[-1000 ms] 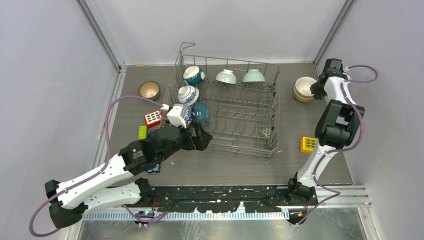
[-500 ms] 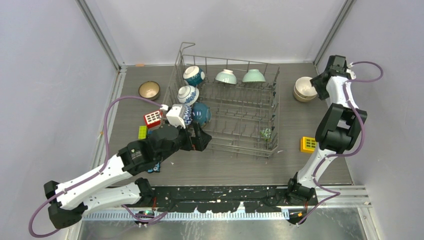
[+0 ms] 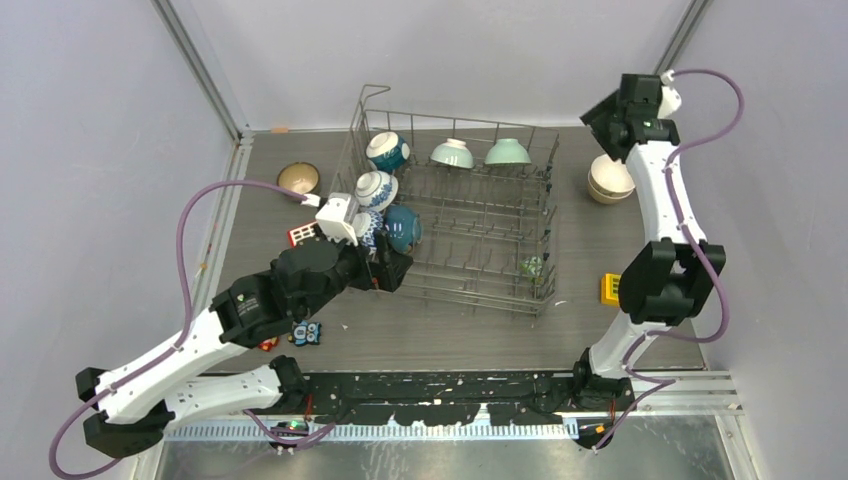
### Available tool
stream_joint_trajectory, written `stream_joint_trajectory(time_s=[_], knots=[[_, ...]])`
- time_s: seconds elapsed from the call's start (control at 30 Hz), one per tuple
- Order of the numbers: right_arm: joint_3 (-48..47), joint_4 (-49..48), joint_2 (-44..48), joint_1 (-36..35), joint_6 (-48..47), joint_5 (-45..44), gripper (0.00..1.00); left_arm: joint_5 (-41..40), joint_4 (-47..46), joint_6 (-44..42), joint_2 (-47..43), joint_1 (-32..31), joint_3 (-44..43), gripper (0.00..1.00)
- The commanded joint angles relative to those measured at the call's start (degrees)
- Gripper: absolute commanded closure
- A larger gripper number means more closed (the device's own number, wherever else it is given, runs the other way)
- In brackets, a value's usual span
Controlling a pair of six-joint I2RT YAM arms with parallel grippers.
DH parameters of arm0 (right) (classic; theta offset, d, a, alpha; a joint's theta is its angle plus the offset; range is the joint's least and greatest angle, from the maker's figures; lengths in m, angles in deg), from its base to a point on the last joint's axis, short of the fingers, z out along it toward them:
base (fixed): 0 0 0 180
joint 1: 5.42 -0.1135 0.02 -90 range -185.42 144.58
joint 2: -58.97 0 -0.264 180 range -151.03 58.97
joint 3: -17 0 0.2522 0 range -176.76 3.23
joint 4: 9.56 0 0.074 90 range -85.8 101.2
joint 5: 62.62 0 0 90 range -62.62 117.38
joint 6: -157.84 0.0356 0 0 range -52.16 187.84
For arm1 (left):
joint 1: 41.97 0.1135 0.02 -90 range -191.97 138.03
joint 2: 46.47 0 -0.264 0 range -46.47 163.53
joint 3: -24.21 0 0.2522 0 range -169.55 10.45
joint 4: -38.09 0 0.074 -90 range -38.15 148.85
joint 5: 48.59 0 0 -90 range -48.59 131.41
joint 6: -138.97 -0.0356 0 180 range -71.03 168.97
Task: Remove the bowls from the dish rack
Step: Pick up the bowl from the dish rack.
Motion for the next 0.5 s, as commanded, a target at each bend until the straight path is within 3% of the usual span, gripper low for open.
stream_joint_trajectory(time_s=[0.0,0.2,0.47], knots=[[-2.3,-1.9,9.4,-6.2,-3.1,-1.1,0.31,-3.2,2.2,-3.9,-0.8,0.1,-3.0,0.0],[9.7,-12.3,23.3,-13.1,-6.0,1.1,0.32,-3.8,2.6,-4.0,-0.7,0.1,-2.8,0.0],[20.4,-13.2,37.5,-26.6,-10.3,5.8,0.32,-4.6,3.2,-5.1,0.1,0.1,-3.6,0.0]])
